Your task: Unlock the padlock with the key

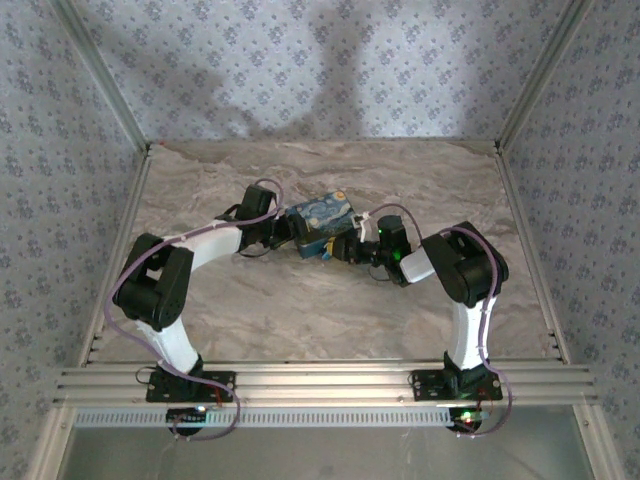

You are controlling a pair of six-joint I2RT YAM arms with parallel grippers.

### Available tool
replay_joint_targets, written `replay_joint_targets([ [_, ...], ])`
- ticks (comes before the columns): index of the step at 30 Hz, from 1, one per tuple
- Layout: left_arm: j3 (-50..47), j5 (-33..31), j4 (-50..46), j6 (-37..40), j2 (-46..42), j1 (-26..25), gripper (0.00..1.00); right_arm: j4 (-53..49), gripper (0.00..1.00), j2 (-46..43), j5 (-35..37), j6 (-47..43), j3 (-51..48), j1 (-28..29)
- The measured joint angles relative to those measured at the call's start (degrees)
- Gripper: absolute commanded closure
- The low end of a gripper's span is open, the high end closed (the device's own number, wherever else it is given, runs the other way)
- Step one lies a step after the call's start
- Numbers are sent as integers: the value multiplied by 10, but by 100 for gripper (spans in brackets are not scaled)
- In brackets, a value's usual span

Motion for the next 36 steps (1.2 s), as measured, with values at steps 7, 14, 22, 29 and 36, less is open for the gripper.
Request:
replay_joint_targets([
  [7, -1, 0, 0, 0, -1, 0, 44, 23, 67, 16, 0, 4, 5, 0],
  [14, -1, -1, 0, -5, -1, 0, 44, 37, 70, 27, 0, 12, 11, 1],
  [22, -1, -2, 0, -6, -1, 0, 44, 54, 77, 31, 0, 22, 5, 0],
  [29, -1, -2, 0, -6, -1, 0, 44, 57, 90, 32, 3, 32, 2, -3],
  [36, -1, -2, 0, -6, -1, 0, 44, 61, 96, 32, 6, 37, -5, -6],
])
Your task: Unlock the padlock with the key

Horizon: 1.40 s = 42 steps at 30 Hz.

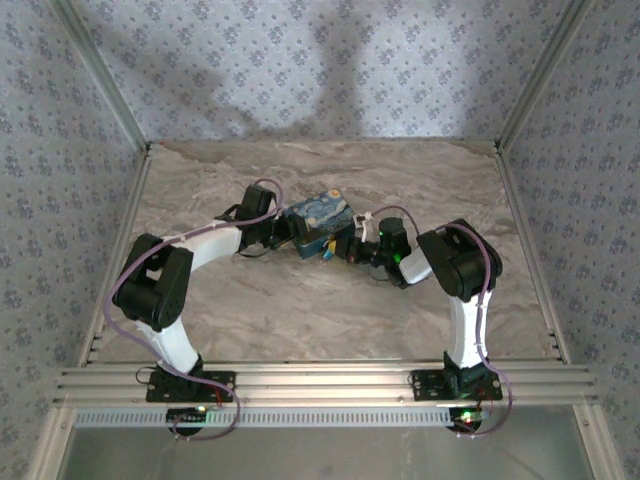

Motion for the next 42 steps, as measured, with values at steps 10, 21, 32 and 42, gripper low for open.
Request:
replay_joint_targets([
  [10, -1, 0, 0, 0, 0, 0, 44, 18, 98, -16, 25, 30, -28, -14],
  [21, -9, -9, 11, 0, -4, -6, 44, 43, 99, -21, 51, 97, -37, -16],
  [32, -9, -11, 7, 1, -8, -6, 42, 46, 99, -73, 77, 106, -66, -37],
  [42, 6, -44, -52, 35, -76, -6, 37, -137, 99, -257, 98, 5, -94, -54],
])
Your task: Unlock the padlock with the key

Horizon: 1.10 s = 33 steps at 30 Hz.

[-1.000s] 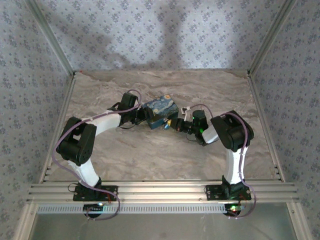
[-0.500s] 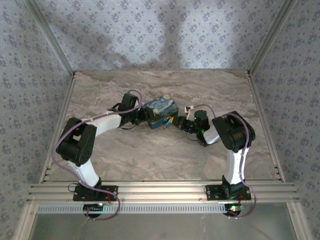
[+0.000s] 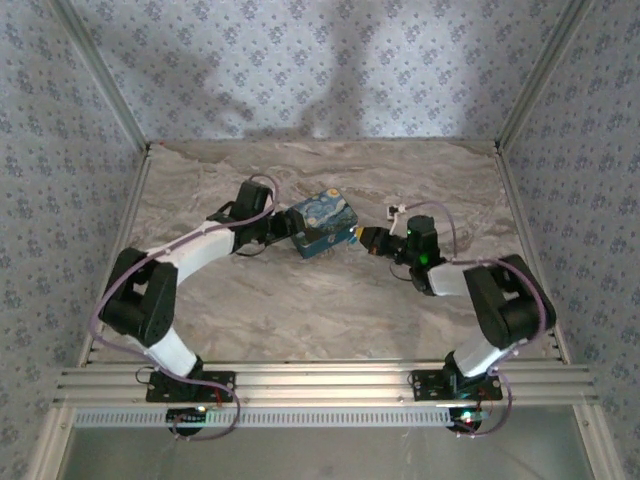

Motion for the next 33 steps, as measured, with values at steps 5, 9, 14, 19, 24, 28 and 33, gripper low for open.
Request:
replay_joint_targets([
  [5, -3, -52, -5, 32, -84, 0, 35, -190, 99, -110, 5, -84, 25, 6],
  [9, -42, -108, 5, 58, -172, 1, 33, -362, 99, -167, 11, -142, 67, 28],
  [14, -112, -170, 17, 83, -263, 14, 27, -530, 98, -203, 26, -176, 96, 69],
  [19, -168, -215, 19, 88, -330, 42, 24, -645, 99, -203, 40, -178, 97, 103],
  [24, -190, -236, 19, 87, -367, 60, 24, -684, 99, -152, 47, -178, 94, 118],
  [28, -192, -240, 17, 87, -376, 61, 24, -681, 99, -100, 47, -178, 93, 118],
  [33, -192, -240, 14, 87, -377, 61, 23, -663, 87, -51, 40, -179, 99, 118],
])
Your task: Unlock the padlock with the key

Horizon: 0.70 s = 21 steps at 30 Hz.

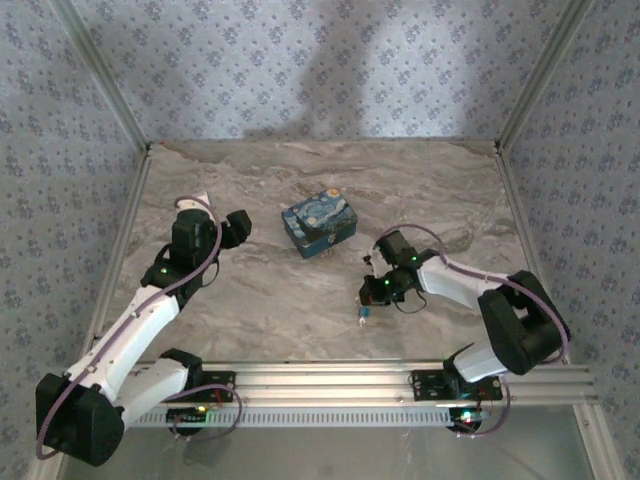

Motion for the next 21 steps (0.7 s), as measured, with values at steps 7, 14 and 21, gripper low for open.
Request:
replay_joint_targets([
  [7, 1, 1, -11, 5, 0, 8, 19, 26, 68, 10, -3, 0, 5, -7],
  [14, 9, 2, -12, 23, 0, 22, 12, 22, 55, -71, 43, -16, 26, -45],
  [21, 14, -30, 6, 84, 0, 34, 10, 47, 28, -184, 134, -51, 41, -127],
])
